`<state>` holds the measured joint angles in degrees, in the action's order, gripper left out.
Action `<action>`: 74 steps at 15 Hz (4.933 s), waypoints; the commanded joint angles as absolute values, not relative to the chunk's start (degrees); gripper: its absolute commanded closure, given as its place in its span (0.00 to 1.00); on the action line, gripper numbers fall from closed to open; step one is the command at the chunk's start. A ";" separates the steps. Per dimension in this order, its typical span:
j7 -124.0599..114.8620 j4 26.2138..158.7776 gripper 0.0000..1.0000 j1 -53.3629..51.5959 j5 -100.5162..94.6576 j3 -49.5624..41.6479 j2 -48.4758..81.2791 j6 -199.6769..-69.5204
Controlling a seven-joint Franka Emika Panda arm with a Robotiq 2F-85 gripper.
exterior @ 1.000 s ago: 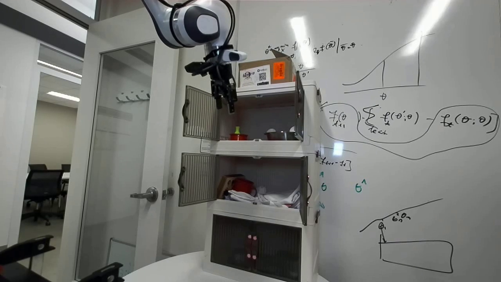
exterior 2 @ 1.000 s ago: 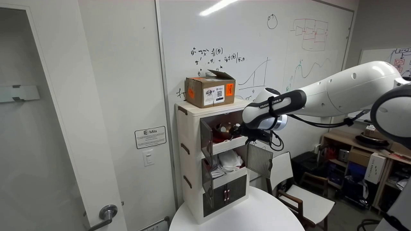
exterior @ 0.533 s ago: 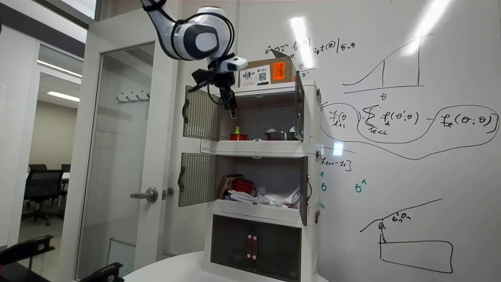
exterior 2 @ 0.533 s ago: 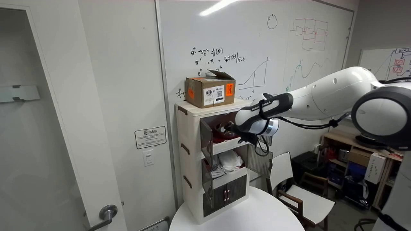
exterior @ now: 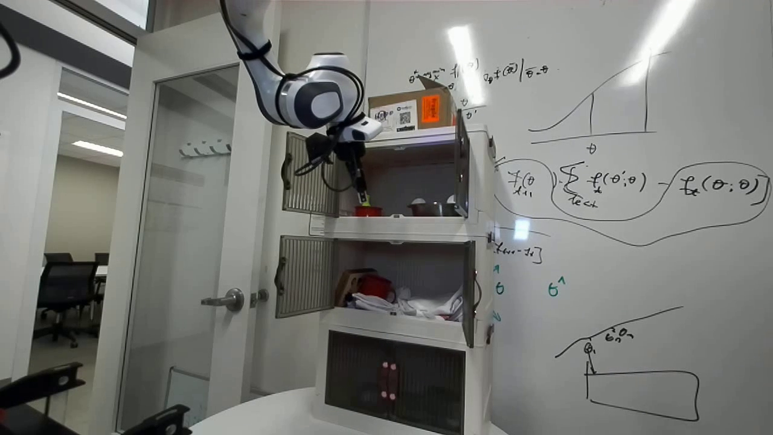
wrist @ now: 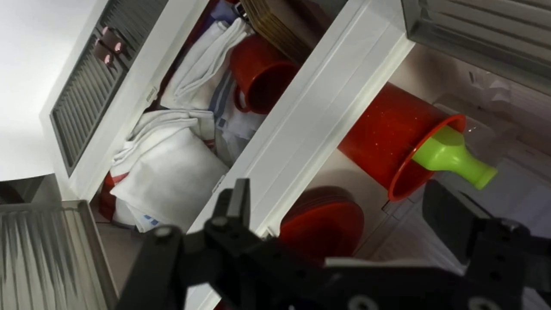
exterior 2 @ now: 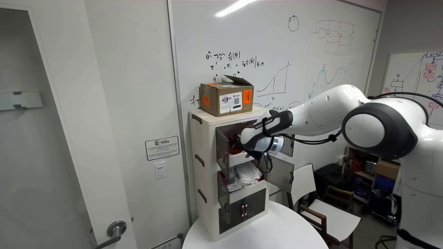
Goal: Move the red cup to the table
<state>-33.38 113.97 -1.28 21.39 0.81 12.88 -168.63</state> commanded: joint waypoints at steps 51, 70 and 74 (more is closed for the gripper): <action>-42.56 86.48 0.98 -4.49 22.31 -1.47 34.07 -165.37; -41.47 107.94 0.98 -1.84 8.01 -5.12 8.12 -141.78; -50.63 115.34 0.98 -2.70 -2.92 -6.39 6.68 -147.43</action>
<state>-44.05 108.97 -1.64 3.94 -5.05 9.34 -143.45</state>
